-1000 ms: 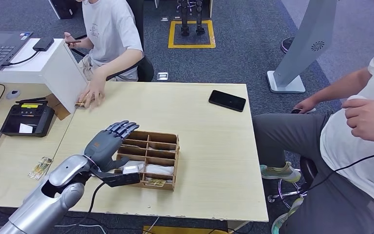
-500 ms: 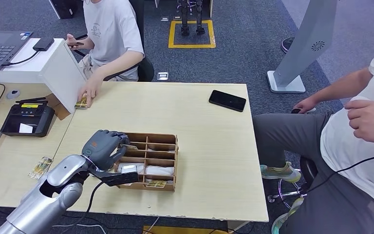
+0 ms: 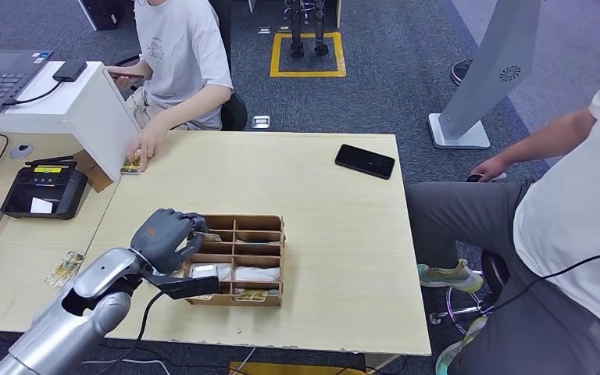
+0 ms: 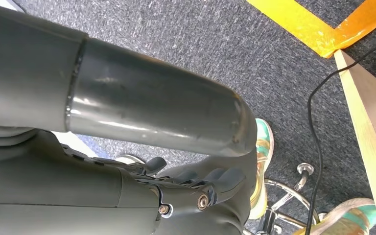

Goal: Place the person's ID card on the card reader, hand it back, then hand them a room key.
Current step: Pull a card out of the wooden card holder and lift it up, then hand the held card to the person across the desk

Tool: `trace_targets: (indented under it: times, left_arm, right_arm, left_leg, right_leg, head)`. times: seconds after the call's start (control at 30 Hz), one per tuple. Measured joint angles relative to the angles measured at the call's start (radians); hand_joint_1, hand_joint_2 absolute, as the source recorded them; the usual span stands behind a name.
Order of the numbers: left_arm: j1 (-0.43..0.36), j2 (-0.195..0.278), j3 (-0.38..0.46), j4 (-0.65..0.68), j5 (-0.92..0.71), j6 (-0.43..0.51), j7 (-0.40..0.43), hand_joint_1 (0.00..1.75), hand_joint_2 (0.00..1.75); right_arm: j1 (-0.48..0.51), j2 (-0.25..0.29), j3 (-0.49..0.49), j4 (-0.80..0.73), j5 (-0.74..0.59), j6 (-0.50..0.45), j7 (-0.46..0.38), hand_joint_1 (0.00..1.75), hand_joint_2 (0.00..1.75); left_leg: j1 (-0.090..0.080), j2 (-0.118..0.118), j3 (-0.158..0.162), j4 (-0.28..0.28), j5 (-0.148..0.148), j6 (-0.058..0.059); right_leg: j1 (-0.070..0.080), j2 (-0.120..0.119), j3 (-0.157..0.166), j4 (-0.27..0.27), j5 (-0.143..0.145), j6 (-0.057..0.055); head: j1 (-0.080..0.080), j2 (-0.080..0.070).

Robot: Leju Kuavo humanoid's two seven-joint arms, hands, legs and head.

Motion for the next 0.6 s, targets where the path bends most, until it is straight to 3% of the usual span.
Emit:
trace_targets:
  times: [0.17,0.37,0.6]
  left_arm:
    - [-0.049,0.094,0.030,-0.045,0.139,-0.081,-0.005,1.75,1.75]
    - [-0.206,0.241,0.160,-0.135,0.315,-0.261,0.007,1.75,1.75]
    - [-0.240,0.294,0.208,-0.179,0.315,-0.276,0.018,1.75,1.75]
  right_arm:
    - [0.000,0.000,0.000,0.000,-0.007,0.002,0.000,0.00,0.00]
    - [0.000,0.000,0.000,0.000,-0.018,0.009,0.001,0.00,0.00]
    - [-0.002,0.000,0.000,0.000,-0.019,0.009,0.001,0.00,0.00]
  left_leg:
    - [0.002,0.000,0.000,0.000,0.001,-0.001]
    - [0.004,0.000,-0.001,0.000,0.002,-0.002]
    - [0.003,0.000,-0.001,0.000,0.002,-0.002]
  right_leg:
    - [0.001,0.000,-0.001,0.000,0.001,-0.001]
    - [0.003,0.000,-0.001,0.001,0.001,-0.002]
    - [0.003,0.000,-0.001,0.001,0.001,-0.002]
  head:
    - [0.000,0.000]
    - [0.000,0.000]
    - [0.000,0.000]
